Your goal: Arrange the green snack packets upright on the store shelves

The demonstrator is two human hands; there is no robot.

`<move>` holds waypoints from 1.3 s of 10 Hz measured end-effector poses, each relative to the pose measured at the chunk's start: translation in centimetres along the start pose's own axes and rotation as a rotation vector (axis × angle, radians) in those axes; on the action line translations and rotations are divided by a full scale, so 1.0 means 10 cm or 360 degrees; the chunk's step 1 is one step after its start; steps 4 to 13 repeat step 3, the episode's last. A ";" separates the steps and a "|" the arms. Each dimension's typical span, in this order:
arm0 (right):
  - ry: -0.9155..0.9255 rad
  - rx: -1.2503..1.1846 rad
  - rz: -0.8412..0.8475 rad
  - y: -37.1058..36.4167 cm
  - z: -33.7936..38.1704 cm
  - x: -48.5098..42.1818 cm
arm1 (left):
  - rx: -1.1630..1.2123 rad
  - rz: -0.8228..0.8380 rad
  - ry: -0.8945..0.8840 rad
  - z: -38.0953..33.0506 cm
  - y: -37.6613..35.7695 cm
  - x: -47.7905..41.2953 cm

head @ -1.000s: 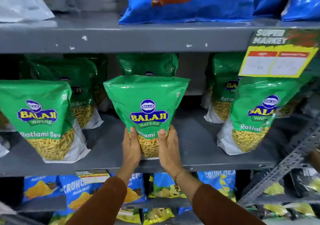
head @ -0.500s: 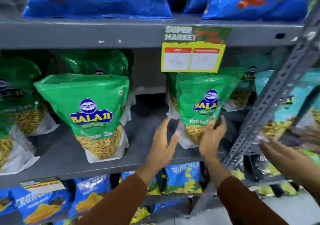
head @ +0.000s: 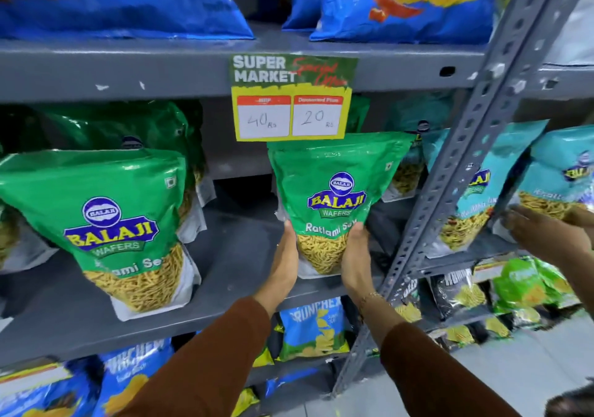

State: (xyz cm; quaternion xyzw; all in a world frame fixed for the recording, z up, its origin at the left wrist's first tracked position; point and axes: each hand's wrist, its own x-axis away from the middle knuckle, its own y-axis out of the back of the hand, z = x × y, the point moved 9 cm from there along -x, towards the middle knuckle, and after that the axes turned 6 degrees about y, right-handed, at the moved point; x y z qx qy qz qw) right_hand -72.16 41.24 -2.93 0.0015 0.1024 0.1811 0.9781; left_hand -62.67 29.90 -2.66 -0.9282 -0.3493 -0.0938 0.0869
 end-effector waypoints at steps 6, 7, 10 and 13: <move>0.0163 0.0293 -0.0181 0.13 0.18 0.14 | -0.0126 -0.0053 -0.0015 0.04 0.16 0.12; 0.0163 0.0293 -0.0181 0.13 0.18 0.14 | -0.0126 -0.0053 -0.0015 0.04 0.16 0.12; 0.0163 0.0293 -0.0181 0.13 0.18 0.14 | -0.0126 -0.0053 -0.0015 0.04 0.16 0.12; 0.0163 0.0293 -0.0181 0.13 0.18 0.14 | -0.0126 -0.0053 -0.0015 0.04 0.16 0.12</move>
